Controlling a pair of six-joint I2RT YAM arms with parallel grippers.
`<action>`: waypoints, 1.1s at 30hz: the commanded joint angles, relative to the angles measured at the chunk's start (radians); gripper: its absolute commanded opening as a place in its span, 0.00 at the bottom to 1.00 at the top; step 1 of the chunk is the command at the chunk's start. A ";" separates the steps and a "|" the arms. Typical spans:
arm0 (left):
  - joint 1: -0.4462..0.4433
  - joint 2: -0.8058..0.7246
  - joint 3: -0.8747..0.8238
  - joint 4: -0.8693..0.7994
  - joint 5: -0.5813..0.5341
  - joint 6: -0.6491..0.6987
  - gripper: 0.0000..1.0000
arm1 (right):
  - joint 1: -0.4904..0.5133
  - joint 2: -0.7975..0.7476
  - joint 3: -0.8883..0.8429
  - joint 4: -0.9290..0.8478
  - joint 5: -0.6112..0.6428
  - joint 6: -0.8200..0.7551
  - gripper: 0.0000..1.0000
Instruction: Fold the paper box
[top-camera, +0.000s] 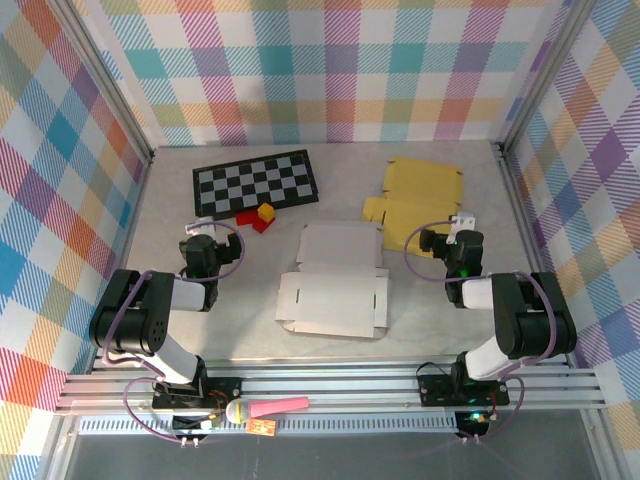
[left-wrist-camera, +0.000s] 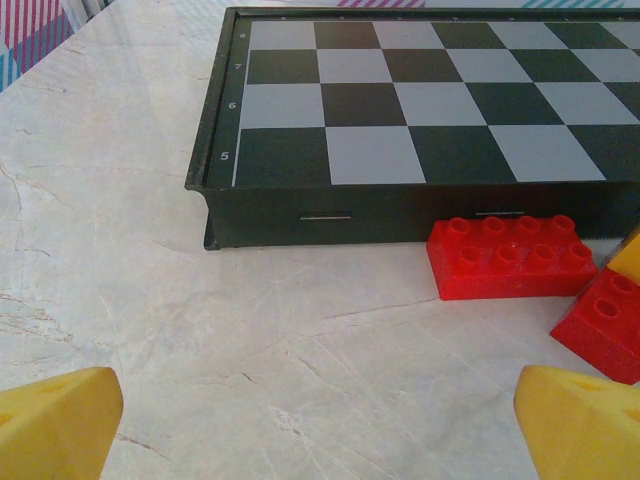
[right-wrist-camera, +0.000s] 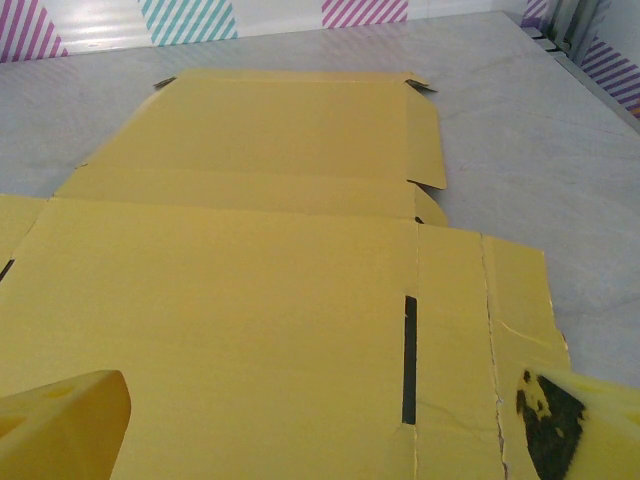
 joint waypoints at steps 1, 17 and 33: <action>-0.012 -0.039 0.008 -0.003 0.003 0.027 1.00 | 0.017 -0.049 0.005 -0.011 -0.031 -0.016 0.99; -0.274 -0.398 0.760 -1.236 -0.220 -0.492 1.00 | 0.277 -0.505 0.743 -1.245 0.198 0.451 0.99; -0.362 -0.141 0.498 -1.273 0.455 -0.970 0.48 | 0.531 -0.490 0.388 -1.380 -0.407 1.230 0.63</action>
